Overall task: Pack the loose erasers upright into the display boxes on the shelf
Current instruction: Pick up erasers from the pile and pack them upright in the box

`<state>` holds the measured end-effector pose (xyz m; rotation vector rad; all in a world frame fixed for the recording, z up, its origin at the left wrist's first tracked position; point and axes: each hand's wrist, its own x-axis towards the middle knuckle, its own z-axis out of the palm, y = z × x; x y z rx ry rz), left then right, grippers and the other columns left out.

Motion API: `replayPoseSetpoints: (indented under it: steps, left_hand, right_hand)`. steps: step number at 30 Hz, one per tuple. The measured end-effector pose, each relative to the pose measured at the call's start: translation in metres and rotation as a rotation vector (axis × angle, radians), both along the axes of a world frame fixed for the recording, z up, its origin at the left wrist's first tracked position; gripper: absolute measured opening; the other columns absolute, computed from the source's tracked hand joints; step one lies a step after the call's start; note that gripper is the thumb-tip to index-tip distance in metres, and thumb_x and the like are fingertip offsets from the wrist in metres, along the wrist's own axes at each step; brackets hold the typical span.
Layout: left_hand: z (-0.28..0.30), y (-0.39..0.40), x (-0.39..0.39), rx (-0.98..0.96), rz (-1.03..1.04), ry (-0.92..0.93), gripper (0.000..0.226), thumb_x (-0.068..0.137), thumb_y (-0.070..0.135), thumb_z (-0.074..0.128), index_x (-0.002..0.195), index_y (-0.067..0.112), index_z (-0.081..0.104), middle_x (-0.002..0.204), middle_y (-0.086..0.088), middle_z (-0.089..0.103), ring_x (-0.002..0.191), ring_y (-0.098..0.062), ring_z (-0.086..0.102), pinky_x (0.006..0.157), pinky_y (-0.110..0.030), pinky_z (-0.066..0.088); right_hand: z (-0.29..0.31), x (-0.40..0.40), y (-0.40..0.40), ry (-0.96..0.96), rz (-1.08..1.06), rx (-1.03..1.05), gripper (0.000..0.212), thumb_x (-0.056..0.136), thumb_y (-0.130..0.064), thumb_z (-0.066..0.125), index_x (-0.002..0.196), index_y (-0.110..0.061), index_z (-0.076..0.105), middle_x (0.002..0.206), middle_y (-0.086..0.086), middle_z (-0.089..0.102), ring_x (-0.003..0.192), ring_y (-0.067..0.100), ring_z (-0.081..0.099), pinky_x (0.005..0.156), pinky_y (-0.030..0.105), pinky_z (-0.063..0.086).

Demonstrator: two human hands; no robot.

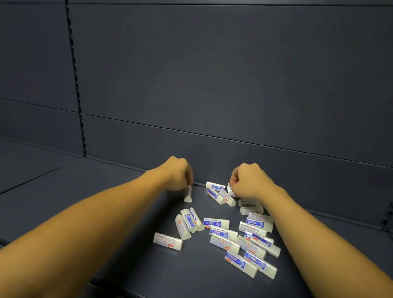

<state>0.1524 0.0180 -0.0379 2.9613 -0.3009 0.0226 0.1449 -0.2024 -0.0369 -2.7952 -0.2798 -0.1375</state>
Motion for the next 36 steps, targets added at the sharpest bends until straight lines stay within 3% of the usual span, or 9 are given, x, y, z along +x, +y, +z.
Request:
replayPoseSetpoints:
  steps: [5,10,16,25,29,36]
  left_hand:
    - [-0.003,0.01,0.001,0.118,-0.292,-0.028,0.035,0.085,0.001,0.067,0.111,0.022,0.078,0.111,0.001,0.071,0.095,-0.014,0.061,0.084,-0.021,0.045]
    - [-0.003,0.014,0.006,0.147,-0.323,-0.022,0.016,0.087,0.02,0.076,0.102,0.016,0.079,0.101,0.0,0.074,0.091,-0.015,0.066,0.081,-0.027,0.053]
    - [-0.001,0.022,0.007,0.157,-0.334,0.007,0.016,0.089,0.01,0.07,0.102,0.013,0.079,0.101,-0.001,0.076,0.091,-0.014,0.067,0.088,-0.031,0.056]
    - [0.004,0.022,0.004,0.083,-0.272,0.079,0.008,0.08,0.017,0.082,0.086,0.018,0.077,0.087,0.003,0.074,0.086,-0.013,0.067,0.084,-0.033,0.058]
    - [0.005,0.024,0.001,0.081,-0.264,0.104,0.01,0.079,0.014,0.082,0.085,0.015,0.075,0.082,0.0,0.073,0.083,-0.015,0.067,0.08,-0.033,0.058]
    - [-0.002,0.033,0.0,0.107,-0.252,0.095,0.03,0.079,0.018,0.084,0.107,0.018,0.073,0.102,-0.001,0.069,0.091,-0.019,0.062,0.084,-0.034,0.055]
  right_hand:
    - [-0.005,0.003,0.007,0.038,-0.008,-0.001,0.018,0.081,-0.008,0.058,0.081,-0.021,0.07,0.094,0.003,0.069,0.087,0.023,0.066,0.083,0.043,0.06]
    - [-0.004,0.002,0.01,0.048,-0.019,-0.004,0.019,0.082,-0.008,0.057,0.082,-0.021,0.07,0.095,0.003,0.069,0.088,0.024,0.066,0.083,0.043,0.06]
    - [-0.005,0.002,0.013,0.041,-0.023,-0.001,0.022,0.083,-0.007,0.053,0.079,-0.021,0.07,0.094,0.004,0.069,0.087,0.025,0.067,0.081,0.043,0.06]
    - [-0.013,0.012,0.025,0.03,-0.02,0.069,0.022,0.077,-0.004,0.063,0.064,-0.018,0.073,0.077,0.003,0.073,0.077,0.023,0.071,0.075,0.042,0.062]
    - [-0.015,0.019,0.034,0.023,0.069,0.001,0.029,0.082,-0.002,0.066,0.074,-0.028,0.077,0.089,0.003,0.073,0.083,0.023,0.07,0.08,0.039,0.06]
    - [-0.011,0.021,0.04,0.07,0.148,-0.092,0.036,0.084,0.003,0.061,0.093,-0.025,0.082,0.102,0.004,0.074,0.085,0.023,0.07,0.084,0.037,0.06]
